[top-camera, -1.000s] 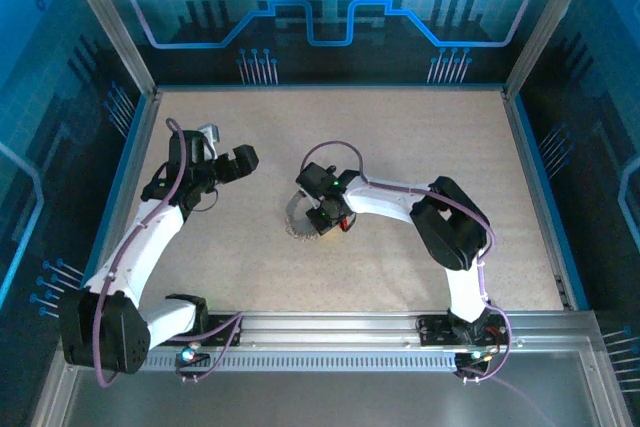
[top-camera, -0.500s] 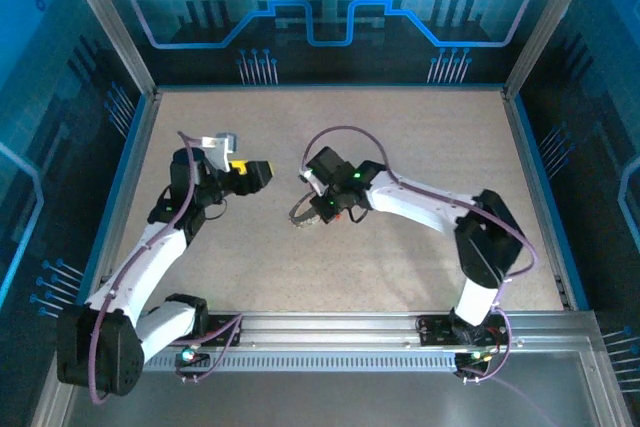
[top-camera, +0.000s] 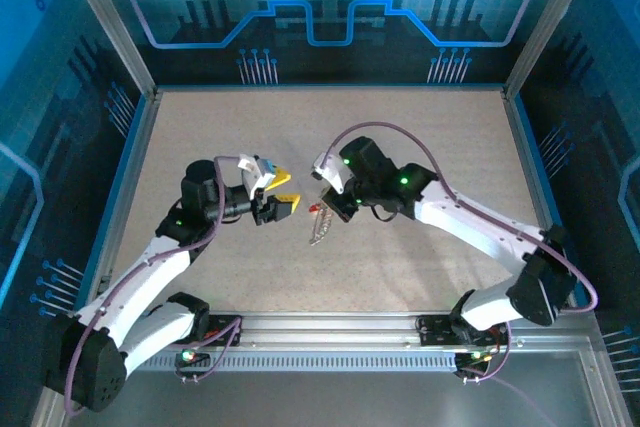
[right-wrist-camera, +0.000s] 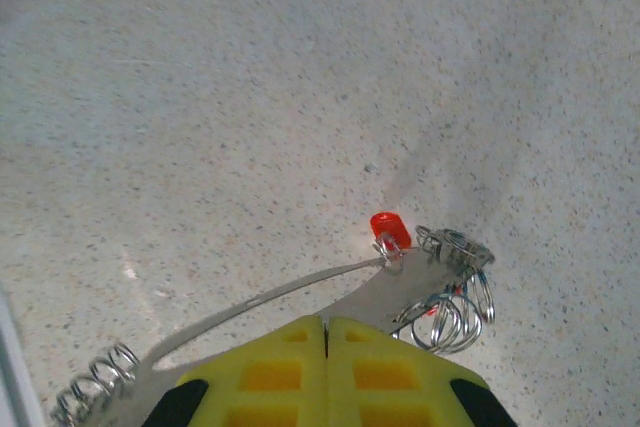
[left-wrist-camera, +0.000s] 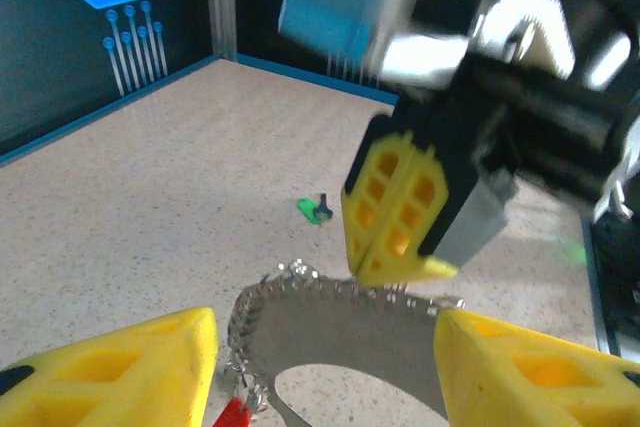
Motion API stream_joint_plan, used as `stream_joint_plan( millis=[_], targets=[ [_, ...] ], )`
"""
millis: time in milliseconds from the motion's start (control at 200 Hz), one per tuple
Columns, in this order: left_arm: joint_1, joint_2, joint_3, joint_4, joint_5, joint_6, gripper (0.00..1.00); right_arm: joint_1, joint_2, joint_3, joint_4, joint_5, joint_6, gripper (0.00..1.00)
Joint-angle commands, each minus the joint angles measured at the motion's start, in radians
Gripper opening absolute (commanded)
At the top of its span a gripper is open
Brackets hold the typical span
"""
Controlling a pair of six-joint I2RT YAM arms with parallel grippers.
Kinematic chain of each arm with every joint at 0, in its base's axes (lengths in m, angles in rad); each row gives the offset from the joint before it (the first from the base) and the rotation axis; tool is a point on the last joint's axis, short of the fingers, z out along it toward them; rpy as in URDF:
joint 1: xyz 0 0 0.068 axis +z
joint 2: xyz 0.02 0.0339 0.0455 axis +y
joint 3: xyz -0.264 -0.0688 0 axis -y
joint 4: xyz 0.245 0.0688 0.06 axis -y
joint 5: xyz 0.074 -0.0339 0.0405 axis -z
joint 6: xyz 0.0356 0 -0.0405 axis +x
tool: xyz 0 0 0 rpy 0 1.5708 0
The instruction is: Put the keys on the keyring
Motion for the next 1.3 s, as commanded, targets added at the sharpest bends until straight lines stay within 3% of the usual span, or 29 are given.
stream_joint_plan(
  millis=[0, 285, 735, 876, 1291],
  targets=[
    [-0.027, 0.009, 0.002, -0.043, 0.056, 0.106, 0.60, -0.018, -0.067, -0.027, 0.069, -0.128, -0.040, 0.00],
    [-0.053, 0.045, -0.023, -0.015, 0.143, 0.185, 0.51, -0.019, -0.159, -0.131, 0.195, -0.299, -0.170, 0.00],
    [-0.095, 0.068, -0.017, -0.017, 0.195, 0.215, 0.44, -0.002, -0.145, -0.104, 0.201, -0.322, -0.185, 0.00],
    [-0.095, 0.073, 0.001, -0.052, 0.181, 0.228, 0.36, 0.005, -0.133, -0.084, 0.194, -0.333, -0.191, 0.00],
    [-0.095, 0.082, -0.006, 0.018, 0.200, 0.163, 0.36, 0.048, -0.069, -0.028, 0.186, -0.336, -0.190, 0.00]
  ],
)
